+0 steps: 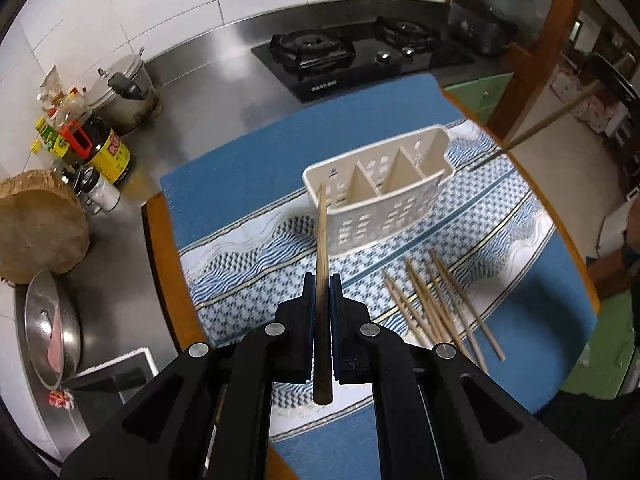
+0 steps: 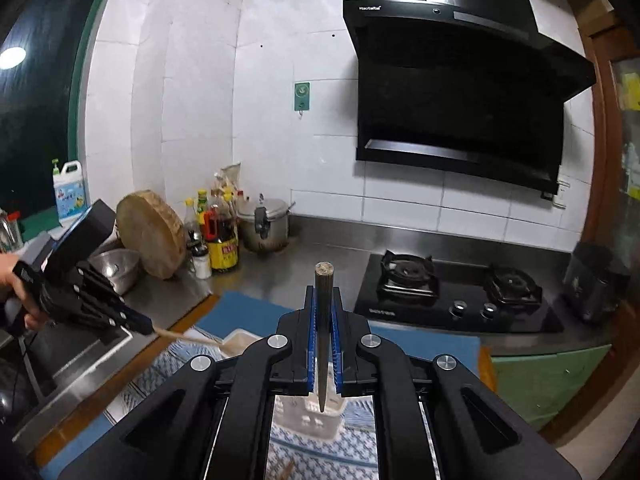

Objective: Organize utensils

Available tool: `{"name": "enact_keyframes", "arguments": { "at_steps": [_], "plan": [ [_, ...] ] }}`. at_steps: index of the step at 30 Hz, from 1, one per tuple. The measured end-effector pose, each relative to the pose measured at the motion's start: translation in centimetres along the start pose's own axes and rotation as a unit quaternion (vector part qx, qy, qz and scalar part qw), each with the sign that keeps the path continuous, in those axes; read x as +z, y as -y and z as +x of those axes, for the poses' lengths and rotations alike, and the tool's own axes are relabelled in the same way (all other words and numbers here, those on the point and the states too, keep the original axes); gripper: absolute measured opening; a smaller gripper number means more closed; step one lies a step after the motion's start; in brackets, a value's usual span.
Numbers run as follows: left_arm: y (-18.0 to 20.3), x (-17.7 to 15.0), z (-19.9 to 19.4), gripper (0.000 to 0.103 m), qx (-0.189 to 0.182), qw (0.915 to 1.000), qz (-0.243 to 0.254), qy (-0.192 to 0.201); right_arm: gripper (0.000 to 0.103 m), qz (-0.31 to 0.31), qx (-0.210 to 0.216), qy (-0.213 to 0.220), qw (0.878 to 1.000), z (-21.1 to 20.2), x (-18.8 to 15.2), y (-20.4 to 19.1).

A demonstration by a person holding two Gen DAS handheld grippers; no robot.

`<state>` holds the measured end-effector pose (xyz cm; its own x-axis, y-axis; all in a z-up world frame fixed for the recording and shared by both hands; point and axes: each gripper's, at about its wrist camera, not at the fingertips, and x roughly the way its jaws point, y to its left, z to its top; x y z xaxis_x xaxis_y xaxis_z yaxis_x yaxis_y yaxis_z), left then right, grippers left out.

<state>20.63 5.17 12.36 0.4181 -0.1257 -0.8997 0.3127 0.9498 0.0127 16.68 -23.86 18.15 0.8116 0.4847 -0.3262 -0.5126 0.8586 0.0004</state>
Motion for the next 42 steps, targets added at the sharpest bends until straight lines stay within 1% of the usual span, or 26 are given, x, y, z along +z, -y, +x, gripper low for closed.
{"name": "enact_keyframes", "arguments": {
  "at_steps": [4, 6, 7, 9, 12, 16, 20, 23, 24, 25, 27, 28, 31, 34, 37, 40, 42],
  "plan": [
    [0.2, 0.9, -0.7, 0.006, -0.016, 0.9998, -0.001, 0.016, 0.007, 0.002, 0.004, 0.001, 1.0, 2.2, 0.7, 0.2],
    [0.1, 1.2, -0.9, 0.006, -0.021, 0.9997, -0.003, 0.012, 0.007, 0.01, 0.01, -0.007, 1.0, 3.3, 0.8, 0.4],
    [0.0, 1.3, -1.0, 0.006, -0.029, 0.9995, -0.005, 0.012, 0.007, 0.013, 0.011, -0.01, 1.0, 3.7, 0.8, 0.5],
    [0.1, 1.5, -1.1, 0.006, -0.047, 0.9989, 0.003, 0.002, 0.007, 0.022, 0.016, -0.021, 0.999, 5.0, 0.5, 0.8],
    [-0.1, 2.0, -0.6, 0.006, -0.038, 0.9991, 0.003, -0.016, 0.007, 0.029, 0.016, -0.039, 0.999, 6.6, -0.2, 0.8],
    [0.0, 2.5, 1.0, 0.006, -0.04, 0.9986, 0.001, -0.036, 0.007, 0.03, 0.009, -0.055, 0.998, 8.5, -1.1, 0.7],
    [0.1, 2.7, 2.2, 0.006, -0.055, 0.9979, -0.009, -0.034, 0.007, 0.028, 0.009, -0.075, 0.997, 9.8, -2.0, 0.7],
    [0.1, 2.8, 2.4, 0.007, -0.064, 0.9975, -0.021, -0.018, 0.008, 0.024, 0.004, -0.08, 0.997, 10.1, -2.5, 0.7],
    [0.1, 2.8, 2.4, 0.008, -0.067, 0.9974, -0.026, -0.009, 0.011, 0.021, 0.003, -0.079, 0.997, 10.1, -2.6, 0.7],
    [0.0, 2.9, 2.3, 0.009, -0.069, 0.9972, -0.029, -0.003, 0.017, 0.019, 0.002, -0.078, 0.997, 10.0, -2.6, 0.7],
    [-0.1, 2.9, 2.3, 0.01, -0.076, 0.9964, -0.036, 0.009, 0.021, 0.014, -0.001, -0.075, 0.997, 9.7, -2.8, 0.6],
    [-0.2, 2.9, 2.2, 0.01, -0.078, 0.996, -0.04, 0.019, 0.025, 0.012, -0.002, -0.073, 0.997, 9.4, -2.8, 0.6],
    [-0.5, 2.9, 1.3, 0.01, -0.095, 0.9921, -0.061, 0.054, 0.032, 0.006, -0.008, -0.06, 0.998, 8.1, -2.9, 0.5],
    [-0.6, 3.0, 0.5, 0.01, -0.097, 0.9893, -0.07, 0.083, 0.033, 0.003, -0.009, -0.053, 0.999, 6.7, -3.0, 0.5],
    [-0.6, 2.5, -0.9, 0.01, -0.101, 0.9845, -0.083, 0.117, 0.035, 0.008, -0.01, -0.049, 0.999, 5.2, -3.4, 0.6],
    [-0.4, 1.4, -1.7, 0.01, -0.103, 0.9808, -0.093, 0.137, 0.035, 0.021, -0.012, -0.047, 0.999, 3.3, -4.3, 0.7],
    [0.0, 0.4, -1.8, 0.01, -0.1, 0.9797, -0.098, 0.144, 0.035, 0.03, -0.014, -0.052, 0.998, 2.3, -5.2, 0.8]
  ]
}}
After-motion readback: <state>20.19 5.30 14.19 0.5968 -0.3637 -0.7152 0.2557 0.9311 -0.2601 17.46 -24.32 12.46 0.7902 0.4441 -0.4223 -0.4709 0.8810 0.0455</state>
